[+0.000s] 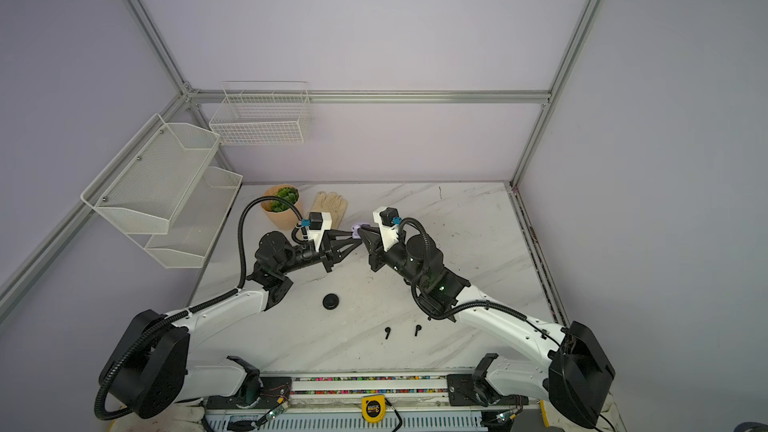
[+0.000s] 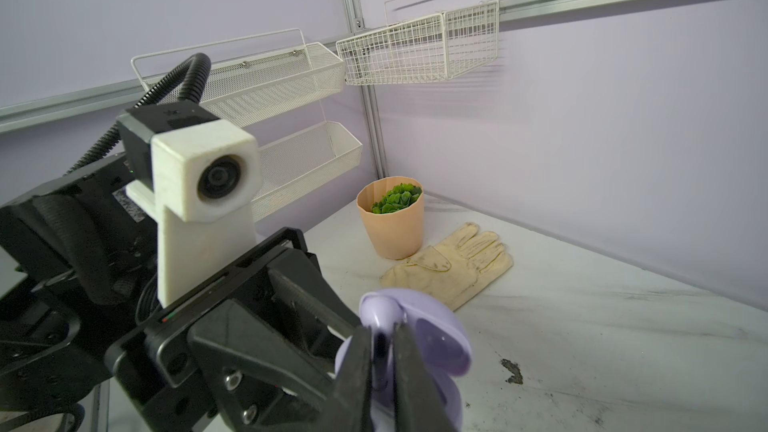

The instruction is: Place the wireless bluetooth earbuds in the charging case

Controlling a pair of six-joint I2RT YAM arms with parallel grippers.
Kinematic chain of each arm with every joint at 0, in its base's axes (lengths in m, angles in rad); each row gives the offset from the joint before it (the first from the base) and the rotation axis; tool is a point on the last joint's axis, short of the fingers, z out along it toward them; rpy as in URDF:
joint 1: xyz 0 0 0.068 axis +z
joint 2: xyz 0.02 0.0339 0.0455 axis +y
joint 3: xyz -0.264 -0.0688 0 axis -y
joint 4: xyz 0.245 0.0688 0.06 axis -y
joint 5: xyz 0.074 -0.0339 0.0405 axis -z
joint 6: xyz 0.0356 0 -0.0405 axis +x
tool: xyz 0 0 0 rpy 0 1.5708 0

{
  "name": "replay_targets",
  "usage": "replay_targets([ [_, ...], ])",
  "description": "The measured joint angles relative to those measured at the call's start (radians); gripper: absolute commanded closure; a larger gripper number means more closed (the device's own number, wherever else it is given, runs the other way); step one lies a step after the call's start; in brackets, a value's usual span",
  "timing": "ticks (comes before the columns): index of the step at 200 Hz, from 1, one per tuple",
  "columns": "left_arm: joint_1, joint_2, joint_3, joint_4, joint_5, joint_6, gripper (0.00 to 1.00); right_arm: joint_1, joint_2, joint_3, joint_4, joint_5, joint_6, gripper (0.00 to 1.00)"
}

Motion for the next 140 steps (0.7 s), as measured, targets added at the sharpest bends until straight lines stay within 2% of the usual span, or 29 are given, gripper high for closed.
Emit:
replay_targets([
  [76,0.000,0.000,0.000,-0.006,-0.003,0.003,1.00,0.000,-0.018,0.043,-0.081,0.010,-0.002,0.67],
  [110,0.000,0.000,0.013,-0.081,-0.008,0.054,1.00,0.000,-0.023,0.214,-0.292,0.017,0.033,0.68],
  [140,0.000,-0.018,0.032,-0.167,-0.012,0.098,1.00,0.000,0.005,0.416,-0.526,-0.016,0.045,0.76],
])
